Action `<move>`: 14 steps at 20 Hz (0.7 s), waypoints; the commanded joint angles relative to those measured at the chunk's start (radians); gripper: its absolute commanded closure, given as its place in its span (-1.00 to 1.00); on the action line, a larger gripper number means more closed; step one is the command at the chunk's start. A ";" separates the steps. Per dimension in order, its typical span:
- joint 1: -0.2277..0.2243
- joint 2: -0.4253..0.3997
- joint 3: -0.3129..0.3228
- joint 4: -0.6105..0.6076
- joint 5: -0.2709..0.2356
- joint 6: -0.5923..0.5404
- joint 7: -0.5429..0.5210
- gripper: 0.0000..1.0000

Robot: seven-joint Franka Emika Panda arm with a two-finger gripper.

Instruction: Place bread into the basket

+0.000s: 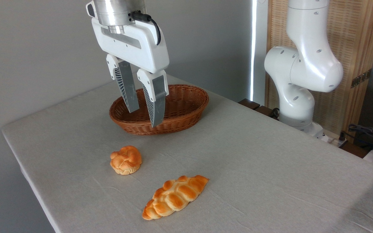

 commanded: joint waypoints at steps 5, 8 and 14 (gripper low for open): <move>0.005 -0.002 0.001 0.016 -0.004 -0.023 -0.006 -1.00; 0.005 0.000 -0.011 0.010 -0.014 0.048 0.002 -1.00; 0.002 0.004 -0.060 -0.042 -0.015 0.089 0.001 -1.00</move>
